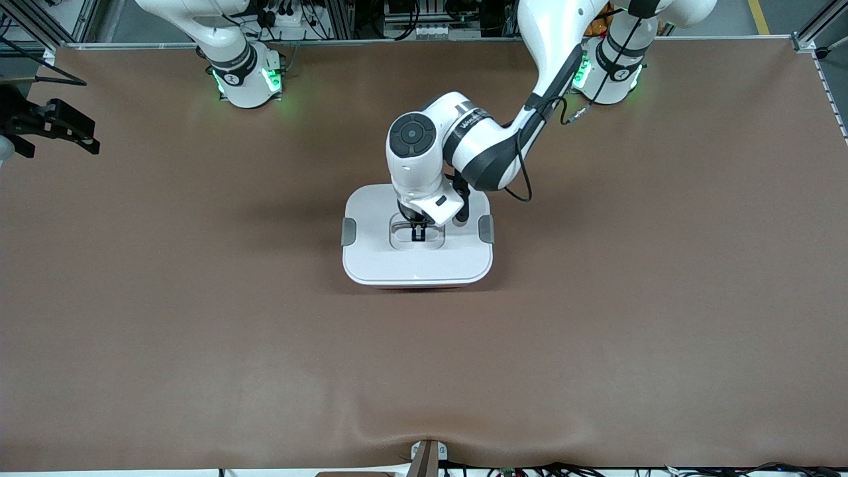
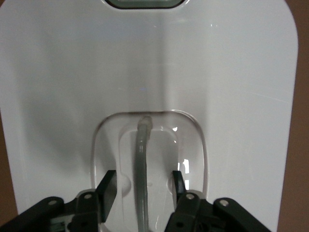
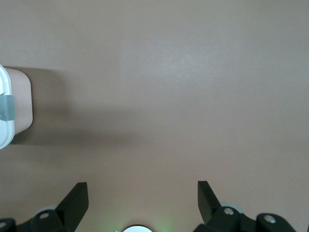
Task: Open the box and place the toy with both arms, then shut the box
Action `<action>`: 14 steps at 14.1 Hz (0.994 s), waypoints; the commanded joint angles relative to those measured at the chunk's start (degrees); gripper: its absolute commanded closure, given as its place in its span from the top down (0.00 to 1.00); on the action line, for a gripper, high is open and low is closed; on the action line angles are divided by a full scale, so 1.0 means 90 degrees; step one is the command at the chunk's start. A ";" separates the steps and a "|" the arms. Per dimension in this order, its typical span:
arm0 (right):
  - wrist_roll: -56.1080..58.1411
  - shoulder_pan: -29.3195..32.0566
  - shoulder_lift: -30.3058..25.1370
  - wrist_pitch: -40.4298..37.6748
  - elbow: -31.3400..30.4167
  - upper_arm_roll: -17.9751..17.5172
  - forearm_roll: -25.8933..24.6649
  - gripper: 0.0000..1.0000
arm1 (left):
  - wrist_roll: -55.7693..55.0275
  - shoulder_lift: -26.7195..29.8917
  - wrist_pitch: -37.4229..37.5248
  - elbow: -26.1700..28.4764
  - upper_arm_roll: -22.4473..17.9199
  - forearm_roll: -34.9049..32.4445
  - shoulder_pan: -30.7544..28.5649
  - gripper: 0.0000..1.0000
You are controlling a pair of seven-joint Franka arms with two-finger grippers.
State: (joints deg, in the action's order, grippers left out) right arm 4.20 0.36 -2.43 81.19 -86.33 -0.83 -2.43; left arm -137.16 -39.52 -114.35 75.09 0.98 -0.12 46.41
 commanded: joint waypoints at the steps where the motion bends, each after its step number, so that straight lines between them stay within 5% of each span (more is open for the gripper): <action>1: 0.0090 0.0067 -0.0150 0.0031 -0.0144 -0.0025 -0.0023 1.00 | 0.0133 0.0230 0.0039 0.0046 -0.0030 0.0081 -0.0001 1.00; 9: 0.0090 0.0087 -0.0140 0.0031 -0.0134 -0.0025 0.0026 1.00 | 0.0201 0.0903 0.0496 -0.0003 -0.0089 0.0033 -0.0059 1.00; 14: 0.0080 0.0077 -0.0131 0.0041 -0.0105 -0.0025 0.0026 1.00 | 0.1789 0.1772 0.1464 0.0007 -0.0089 0.0062 -0.0615 1.00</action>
State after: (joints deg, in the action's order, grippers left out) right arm 4.20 0.37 -2.43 81.20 -86.44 -0.79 -2.41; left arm -126.16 -27.31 -103.44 73.81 0.10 -0.12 43.12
